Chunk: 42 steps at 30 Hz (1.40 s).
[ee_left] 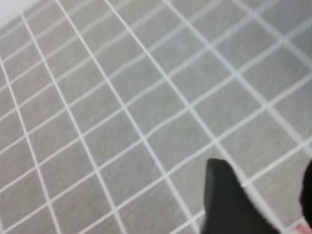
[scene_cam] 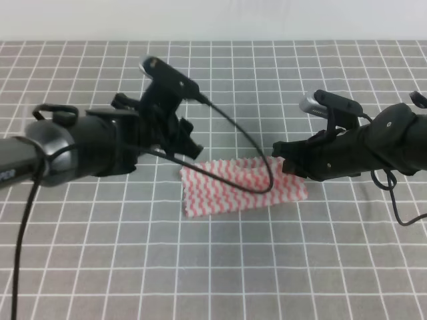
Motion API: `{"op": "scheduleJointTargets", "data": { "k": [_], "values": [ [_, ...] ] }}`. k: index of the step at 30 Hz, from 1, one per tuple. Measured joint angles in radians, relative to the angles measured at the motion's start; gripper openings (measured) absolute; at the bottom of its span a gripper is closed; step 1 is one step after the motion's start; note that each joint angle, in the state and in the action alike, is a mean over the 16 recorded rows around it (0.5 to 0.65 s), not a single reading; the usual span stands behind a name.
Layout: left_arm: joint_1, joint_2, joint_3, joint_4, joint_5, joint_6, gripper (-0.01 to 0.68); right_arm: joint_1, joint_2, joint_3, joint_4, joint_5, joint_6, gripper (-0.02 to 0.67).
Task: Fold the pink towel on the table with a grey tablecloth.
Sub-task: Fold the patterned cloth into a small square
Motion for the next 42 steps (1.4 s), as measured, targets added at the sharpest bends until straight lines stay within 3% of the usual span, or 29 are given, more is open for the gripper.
{"op": "scheduleJointTargets", "data": {
  "k": [9, 14, 31, 42],
  "values": [
    [0.0, -0.005, 0.015, 0.002, 0.175, -0.064, 0.074, 0.0, 0.0, 0.0, 0.0, 0.0, 0.0, -0.014],
    [0.0, 0.035, 0.031, 0.004, 0.269, -0.056, 0.011, 0.0, 0.0, 0.0, 0.001, 0.0, 0.0, -0.014],
    [0.0, 0.155, 0.039, 0.004, 0.317, 0.009, 0.0, 0.0, 0.001, 0.0, 0.009, -0.01, 0.0, -0.006],
    [0.0, 0.159, 0.038, 0.003, 0.319, 0.018, 0.0, 0.0, 0.001, -0.003, 0.023, -0.072, 0.001, 0.171]
  ]
}}
